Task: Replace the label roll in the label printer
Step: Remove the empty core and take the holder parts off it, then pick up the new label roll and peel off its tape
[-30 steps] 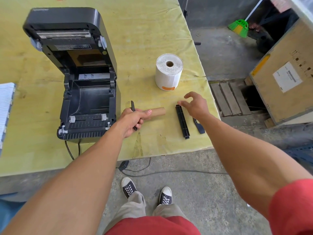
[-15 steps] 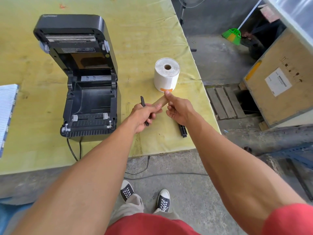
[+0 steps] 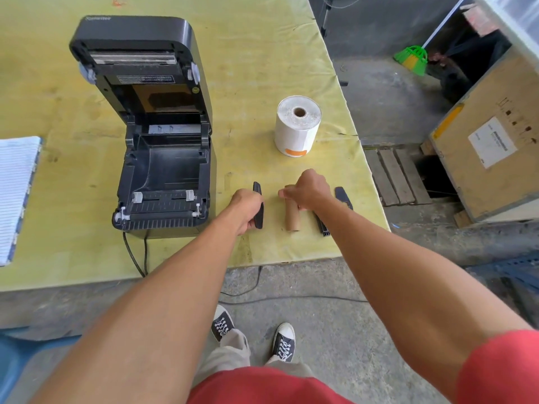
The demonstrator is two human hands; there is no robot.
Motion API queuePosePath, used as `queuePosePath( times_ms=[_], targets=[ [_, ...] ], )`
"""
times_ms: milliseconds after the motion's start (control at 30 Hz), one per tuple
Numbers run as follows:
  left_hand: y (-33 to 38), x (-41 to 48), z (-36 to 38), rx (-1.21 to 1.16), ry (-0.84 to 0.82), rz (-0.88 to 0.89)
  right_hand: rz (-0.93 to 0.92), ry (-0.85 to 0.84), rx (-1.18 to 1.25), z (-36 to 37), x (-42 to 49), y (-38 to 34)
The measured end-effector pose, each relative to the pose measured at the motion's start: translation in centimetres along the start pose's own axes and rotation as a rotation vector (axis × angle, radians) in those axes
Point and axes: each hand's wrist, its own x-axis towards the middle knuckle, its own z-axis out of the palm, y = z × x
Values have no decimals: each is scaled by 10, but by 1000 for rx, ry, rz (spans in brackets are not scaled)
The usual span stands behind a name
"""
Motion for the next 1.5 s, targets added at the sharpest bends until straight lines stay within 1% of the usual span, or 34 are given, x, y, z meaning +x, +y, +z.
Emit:
queuePosePath(
  times_ms=[100, 200, 233, 267, 333, 367, 400, 667, 867, 1033, 1133, 1267, 1500],
  targets=[
    [-7, 6, -6, 50, 77, 22, 14, 9, -28, 6, 3, 6],
    [-13, 8, -6, 57, -9, 22, 23, 9, -23, 8, 5, 6],
    [-15, 7, -5, 94, -20, 37, 24, 8, -20, 9, 6, 6],
    [-17, 6, -4, 192, -5, 70, 25, 10, -17, 9, 6, 7],
    [-22, 3, -4, 567, 84, 202, 30, 15, -13, 9, 7, 8],
    [-25, 3, -5, 698, 149, 263, 34, 15, -5, 9, 6, 8],
    [-28, 3, -5, 755, 183, 300, 36, 13, 1, 9, 6, 9],
    [-41, 5, -6, 707, 166, 453, 5, 7, -52, 9, 2, 6],
    [-45, 5, -7, 672, 203, 422, -19, 36, -47, 2, -3, 6],
    [-40, 4, -8, 675, 249, 463, -20, 95, -38, -18, -3, 6],
    [-26, 0, -13, 611, 272, 442, -16, 130, 2, -36, -2, 8],
    [5, -9, -16, 740, 325, 538, -38, 179, 12, -60, 0, 6],
    [58, -20, -16, 810, 361, 630, -110, 295, -55, -96, 0, -21]
  ],
)
